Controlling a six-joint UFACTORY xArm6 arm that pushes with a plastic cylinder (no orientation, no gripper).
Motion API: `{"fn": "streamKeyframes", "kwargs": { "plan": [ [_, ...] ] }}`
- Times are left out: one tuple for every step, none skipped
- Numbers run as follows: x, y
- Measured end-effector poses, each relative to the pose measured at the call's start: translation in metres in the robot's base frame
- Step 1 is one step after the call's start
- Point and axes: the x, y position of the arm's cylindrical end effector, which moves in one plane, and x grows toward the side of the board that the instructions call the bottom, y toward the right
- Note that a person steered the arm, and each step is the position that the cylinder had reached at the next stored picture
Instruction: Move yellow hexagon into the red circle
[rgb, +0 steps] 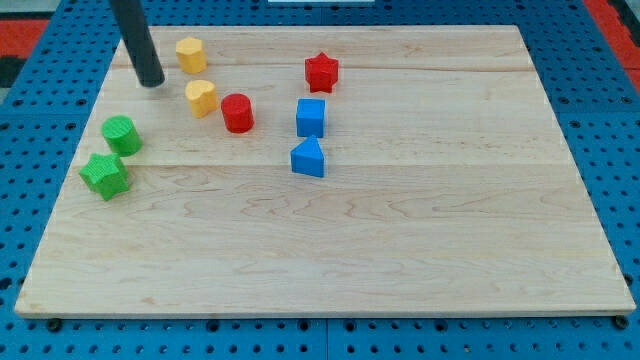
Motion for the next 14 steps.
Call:
{"fn": "streamKeyframes", "kwargs": {
  "plan": [
    [0.010, 0.058],
    [0.010, 0.094],
    [-0.007, 0.060],
    [-0.023, -0.027],
    [-0.070, -0.083],
    [-0.113, -0.033],
    [-0.099, 0.019],
    [-0.060, 0.031],
    [-0.060, 0.066],
    [-0.093, 0.088],
    [-0.066, 0.095],
    [-0.039, 0.075],
    [-0.020, 0.080],
    [0.000, 0.040]
  ]
}}
